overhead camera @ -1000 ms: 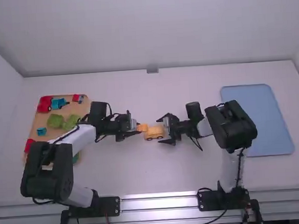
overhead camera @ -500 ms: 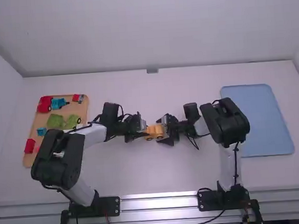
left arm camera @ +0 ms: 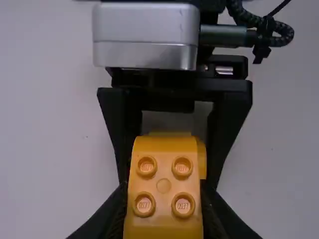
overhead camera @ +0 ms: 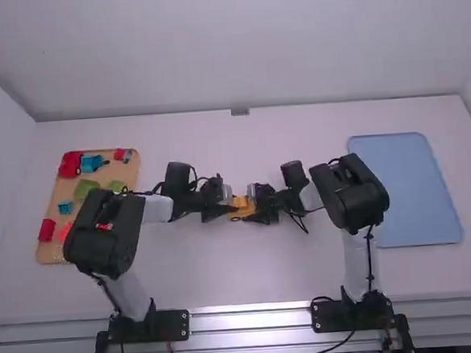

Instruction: Assemble lego blocks to make yellow taxi

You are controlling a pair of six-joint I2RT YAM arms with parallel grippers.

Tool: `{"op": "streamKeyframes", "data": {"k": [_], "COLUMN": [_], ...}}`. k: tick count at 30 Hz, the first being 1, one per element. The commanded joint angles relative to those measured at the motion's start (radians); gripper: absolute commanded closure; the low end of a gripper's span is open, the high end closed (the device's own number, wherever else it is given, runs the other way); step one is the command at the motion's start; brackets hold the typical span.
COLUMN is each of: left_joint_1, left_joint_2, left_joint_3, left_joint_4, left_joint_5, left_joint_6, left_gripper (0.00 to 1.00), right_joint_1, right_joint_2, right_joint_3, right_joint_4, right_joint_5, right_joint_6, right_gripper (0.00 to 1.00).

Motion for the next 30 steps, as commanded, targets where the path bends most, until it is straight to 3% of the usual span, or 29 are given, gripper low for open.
{"op": "streamKeyframes", "data": {"k": [1, 3, 21, 30], "left_joint_1": [0.002, 0.002, -0.042, -0.06], "left_joint_2": [0.017, 0.033, 0.095, 0.095], "left_joint_3": [0.007, 0.007, 0.008, 0.008], "left_joint_4": [0.005, 0.019, 0.053, 0.006], "left_joint_5": [0.057, 0.065, -0.042, -0.15], "left_joint_6": [-0.026, -0.026, -0.024, -0.016], "left_gripper": [0.88, 0.89, 0.89, 0.97], "right_joint_1": [0.0, -0.003, 0.01, 0.004], "right_joint_2": [0.023, 0.023, 0.023, 0.023], "right_joint_3": [0.021, 0.02, 0.014, 0.014], "right_joint_4": [-0.002, -0.001, -0.003, -0.003], "right_joint_5": [-0.006, -0.005, -0.006, -0.013], "right_joint_6": [-0.011, -0.019, -0.019, -0.019], "right_gripper": [0.41, 0.49, 0.48, 0.47]}}
